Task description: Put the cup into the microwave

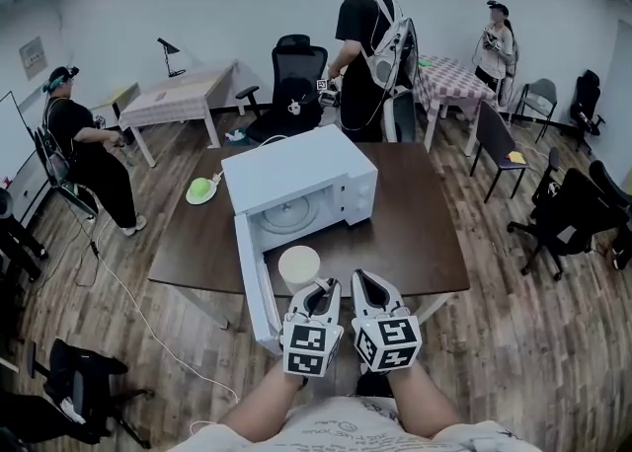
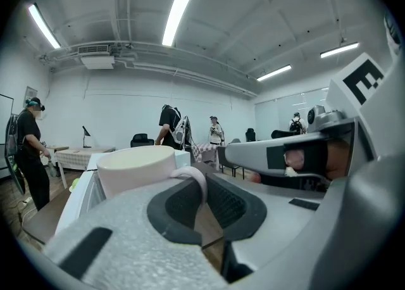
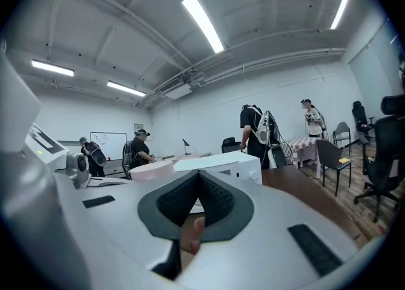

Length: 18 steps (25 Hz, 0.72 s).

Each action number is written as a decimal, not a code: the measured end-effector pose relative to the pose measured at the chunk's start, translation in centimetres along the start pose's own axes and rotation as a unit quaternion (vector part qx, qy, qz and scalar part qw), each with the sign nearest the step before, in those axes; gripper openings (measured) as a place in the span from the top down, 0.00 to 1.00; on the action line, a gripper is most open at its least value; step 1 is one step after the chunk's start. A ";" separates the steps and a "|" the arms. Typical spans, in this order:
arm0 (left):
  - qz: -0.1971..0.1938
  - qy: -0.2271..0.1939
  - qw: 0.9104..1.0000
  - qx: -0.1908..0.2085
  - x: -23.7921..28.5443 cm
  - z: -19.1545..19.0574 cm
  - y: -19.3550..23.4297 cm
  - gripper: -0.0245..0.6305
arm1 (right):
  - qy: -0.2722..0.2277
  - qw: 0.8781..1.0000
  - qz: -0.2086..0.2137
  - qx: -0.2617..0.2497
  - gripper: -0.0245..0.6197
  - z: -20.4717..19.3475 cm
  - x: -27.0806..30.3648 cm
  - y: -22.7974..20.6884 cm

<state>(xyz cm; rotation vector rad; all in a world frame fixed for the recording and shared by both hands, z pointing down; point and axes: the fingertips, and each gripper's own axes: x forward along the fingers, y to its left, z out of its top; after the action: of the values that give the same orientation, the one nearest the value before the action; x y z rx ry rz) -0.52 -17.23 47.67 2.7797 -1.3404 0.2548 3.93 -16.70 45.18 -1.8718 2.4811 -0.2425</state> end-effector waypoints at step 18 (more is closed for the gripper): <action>0.070 0.030 0.997 -0.019 11.1 -2.1 5.1 0.91 | 0.008 0.994 0.106 -0.026 0.94 1.9 12.0 -4.7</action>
<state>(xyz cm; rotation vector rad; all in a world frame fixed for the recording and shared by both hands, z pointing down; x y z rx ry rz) 2.03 -28.78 51.42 2.6282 -1.5093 0.3124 5.33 -29.64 44.84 -1.6096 2.6949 -0.1889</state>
